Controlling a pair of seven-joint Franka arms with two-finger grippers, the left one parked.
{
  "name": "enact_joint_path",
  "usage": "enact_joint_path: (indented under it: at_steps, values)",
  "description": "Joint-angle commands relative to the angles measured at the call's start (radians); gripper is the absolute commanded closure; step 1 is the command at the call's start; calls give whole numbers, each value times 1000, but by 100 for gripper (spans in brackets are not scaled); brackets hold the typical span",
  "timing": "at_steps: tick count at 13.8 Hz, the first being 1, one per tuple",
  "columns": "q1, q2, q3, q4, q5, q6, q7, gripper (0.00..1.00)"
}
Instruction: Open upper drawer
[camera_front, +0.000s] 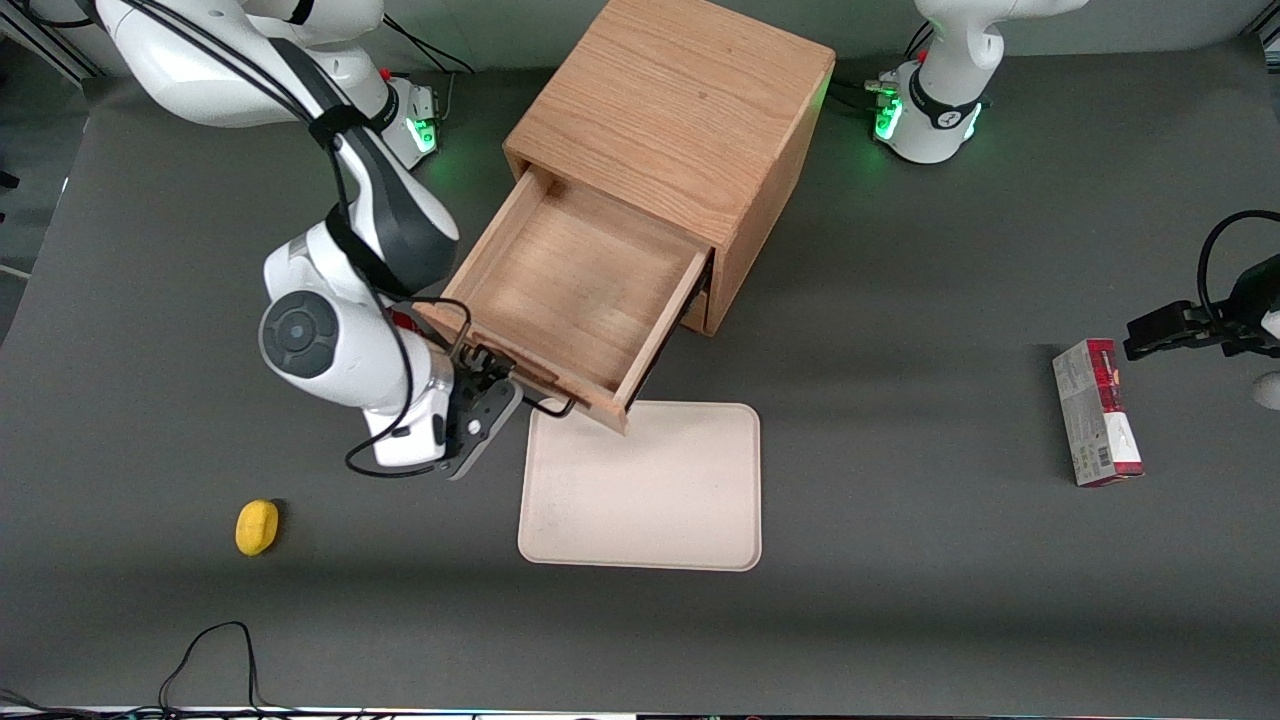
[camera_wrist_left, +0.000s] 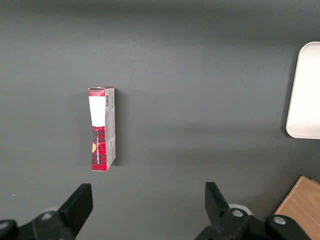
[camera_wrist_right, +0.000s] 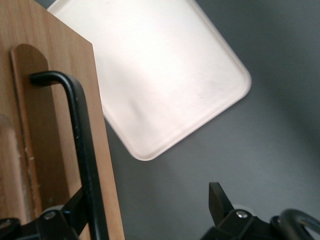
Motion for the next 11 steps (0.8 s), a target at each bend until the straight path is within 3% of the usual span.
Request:
enact_joint_path:
  at_steps: [1, 4, 7, 9, 10, 11]
  values:
    - [11, 16, -27, 57, -25, -10, -3, 0]
    - [12, -9, -25, 77, -52, -51, 6, 0]
    - [12, -11, -21, 155, -35, -179, 89, 0]
    - [11, -59, -24, 164, -35, -165, 126, 0]
    - [9, -81, -31, 167, -21, -116, 182, 0]
    - [0, -107, -42, 163, 43, -113, 306, 0]
